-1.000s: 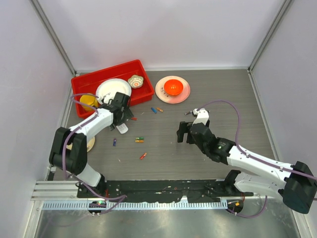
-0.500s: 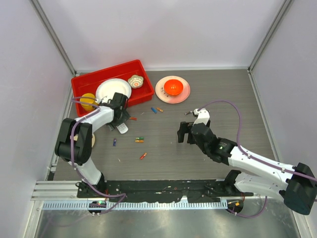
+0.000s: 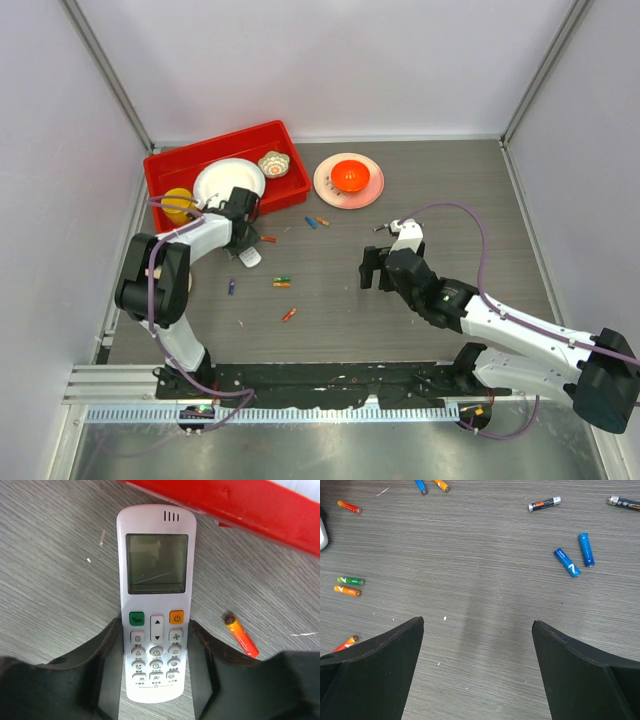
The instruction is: Load the batteries into the remote control
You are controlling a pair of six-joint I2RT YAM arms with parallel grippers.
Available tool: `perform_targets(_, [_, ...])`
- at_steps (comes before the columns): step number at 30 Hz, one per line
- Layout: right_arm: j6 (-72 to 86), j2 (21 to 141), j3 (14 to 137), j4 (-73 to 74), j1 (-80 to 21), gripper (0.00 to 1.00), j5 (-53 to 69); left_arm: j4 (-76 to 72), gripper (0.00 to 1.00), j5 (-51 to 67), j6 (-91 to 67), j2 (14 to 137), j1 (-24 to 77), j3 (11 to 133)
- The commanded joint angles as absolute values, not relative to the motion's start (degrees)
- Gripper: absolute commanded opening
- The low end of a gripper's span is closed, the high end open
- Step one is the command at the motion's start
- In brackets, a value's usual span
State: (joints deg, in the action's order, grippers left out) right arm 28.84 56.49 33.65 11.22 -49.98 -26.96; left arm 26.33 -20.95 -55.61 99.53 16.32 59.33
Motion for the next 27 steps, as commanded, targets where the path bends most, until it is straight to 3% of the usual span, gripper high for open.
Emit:
perform_targets(1, [28.04,55.72,36.21,11.07,-49.92,0.95,-28.57,25.05,0.42,-20.30,-56.43,98.71,15.91,59.24])
perform_targets(6, [27.69,54.93,37.44,11.77,-49.92,0.95,-28.65,27.07,0.29,-18.99,-55.11,91.26,16.43,58.97])
perform_targets(13, [26.63,52.39,38.85,13.36,-49.92,0.95,-30.14,30.85,0.00,-20.04,-52.13,79.21,23.01,59.41])
perform_targets(18, [26.72,48.52,38.76,17.74,-49.92,0.95,-34.18,30.50,0.00,-19.95,-50.36,77.08,34.87,59.59])
perform_targets(23, [28.83,44.13,37.79,20.39,-49.83,0.95,-28.75,28.39,0.00,-24.25,-51.15,81.38,47.17,60.03])
perform_targets(27, [31.02,41.15,36.74,22.50,-49.83,0.95,-28.03,27.16,0.00,-23.48,-51.77,86.48,51.06,61.79])
